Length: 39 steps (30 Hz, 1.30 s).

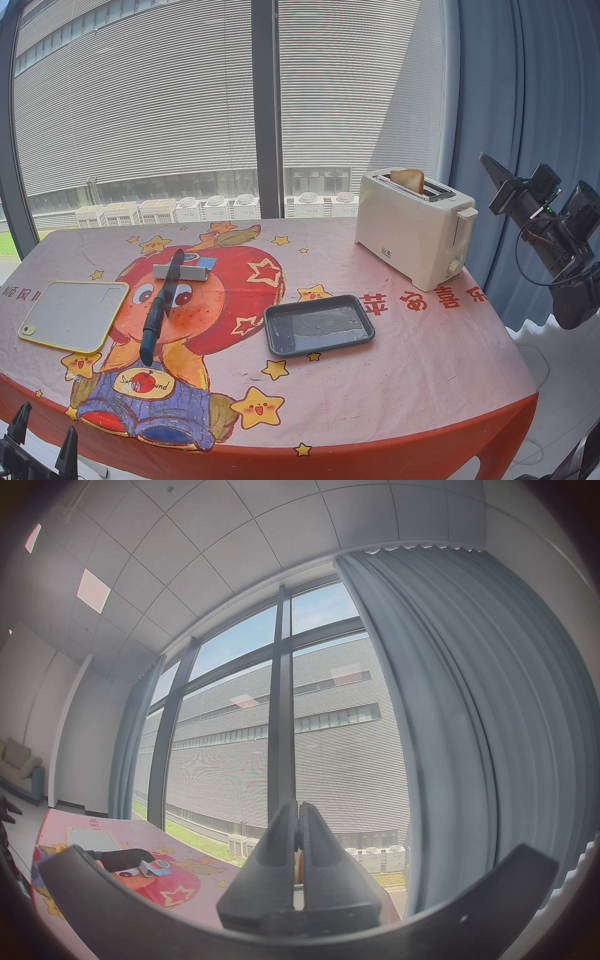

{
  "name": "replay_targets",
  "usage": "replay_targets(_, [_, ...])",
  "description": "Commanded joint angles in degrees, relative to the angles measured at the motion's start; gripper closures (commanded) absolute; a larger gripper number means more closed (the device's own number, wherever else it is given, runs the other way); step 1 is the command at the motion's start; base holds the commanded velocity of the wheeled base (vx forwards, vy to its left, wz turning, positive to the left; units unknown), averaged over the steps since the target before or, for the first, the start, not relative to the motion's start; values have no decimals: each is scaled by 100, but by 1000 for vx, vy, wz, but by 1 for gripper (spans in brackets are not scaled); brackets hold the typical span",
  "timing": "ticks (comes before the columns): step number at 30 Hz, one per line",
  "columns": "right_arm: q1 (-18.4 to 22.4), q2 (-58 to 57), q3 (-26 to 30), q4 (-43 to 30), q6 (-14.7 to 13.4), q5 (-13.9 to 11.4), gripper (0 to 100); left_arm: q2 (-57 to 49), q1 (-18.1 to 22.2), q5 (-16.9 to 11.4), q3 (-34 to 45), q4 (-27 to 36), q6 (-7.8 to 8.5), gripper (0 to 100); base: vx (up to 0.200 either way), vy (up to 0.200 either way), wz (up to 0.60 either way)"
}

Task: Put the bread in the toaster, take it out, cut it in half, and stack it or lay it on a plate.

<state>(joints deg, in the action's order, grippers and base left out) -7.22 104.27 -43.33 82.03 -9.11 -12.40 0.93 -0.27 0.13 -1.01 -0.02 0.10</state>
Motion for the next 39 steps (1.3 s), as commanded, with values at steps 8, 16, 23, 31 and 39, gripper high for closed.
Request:
replay_targets(8, [203, 779, 228, 199, 49, 9, 100, 4, 9, 4, 92, 2, -1, 0, 0, 0, 0])
replay_targets(16, [247, 911, 316, 191, 93, 18, 100, 4, 0, -5, 92, 2, -1, 0, 0, 0, 0])
replay_targets(23, [256, 902, 421, 24, 102, 18, 100, 4, 0, 4, 92, 2, -1, 0, 0, 0, 0])
replay_targets(31, [256, 911, 483, -3, 146, 18, 100, 4, 0, -5, 92, -6, -1, 0, 0, 0, 0])
replay_targets(39, [247, 859, 571, -249, 146, 18, 100, 4, 0, 4, 92, 2, -1, 0, 0, 0, 0])
